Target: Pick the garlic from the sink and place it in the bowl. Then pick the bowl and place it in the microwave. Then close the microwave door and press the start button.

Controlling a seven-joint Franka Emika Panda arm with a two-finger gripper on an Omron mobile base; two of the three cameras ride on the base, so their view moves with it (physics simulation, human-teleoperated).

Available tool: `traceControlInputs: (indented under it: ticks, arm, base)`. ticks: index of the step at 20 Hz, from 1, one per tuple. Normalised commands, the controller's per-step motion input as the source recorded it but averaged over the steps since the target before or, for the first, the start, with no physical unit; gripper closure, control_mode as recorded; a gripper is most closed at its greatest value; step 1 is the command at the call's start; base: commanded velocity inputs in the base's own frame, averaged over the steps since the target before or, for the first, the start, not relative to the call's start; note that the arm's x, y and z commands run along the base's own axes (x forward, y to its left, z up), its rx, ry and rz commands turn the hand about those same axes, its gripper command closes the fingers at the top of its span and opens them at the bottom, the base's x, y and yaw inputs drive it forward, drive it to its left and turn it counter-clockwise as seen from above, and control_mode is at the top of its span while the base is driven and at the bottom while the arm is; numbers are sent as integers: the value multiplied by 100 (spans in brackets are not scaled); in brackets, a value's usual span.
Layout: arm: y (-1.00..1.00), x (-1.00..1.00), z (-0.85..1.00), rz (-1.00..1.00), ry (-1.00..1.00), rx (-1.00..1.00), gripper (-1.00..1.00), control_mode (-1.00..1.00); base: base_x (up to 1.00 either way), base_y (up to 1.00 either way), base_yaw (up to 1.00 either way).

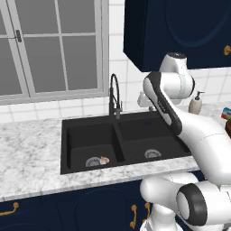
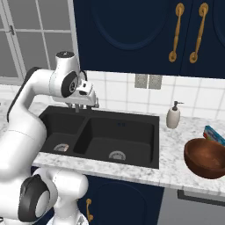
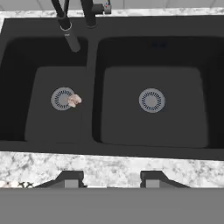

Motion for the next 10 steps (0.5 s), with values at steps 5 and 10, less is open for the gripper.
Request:
traceControlInputs:
  ticks: [5,10]
  arm:
    - [6,-41,0,1,-2,0,-100,-100]
    - [56,-68,0,6,0,0,-100,-100]
  base:
    - [0,0,0]
    - [0,0,0]
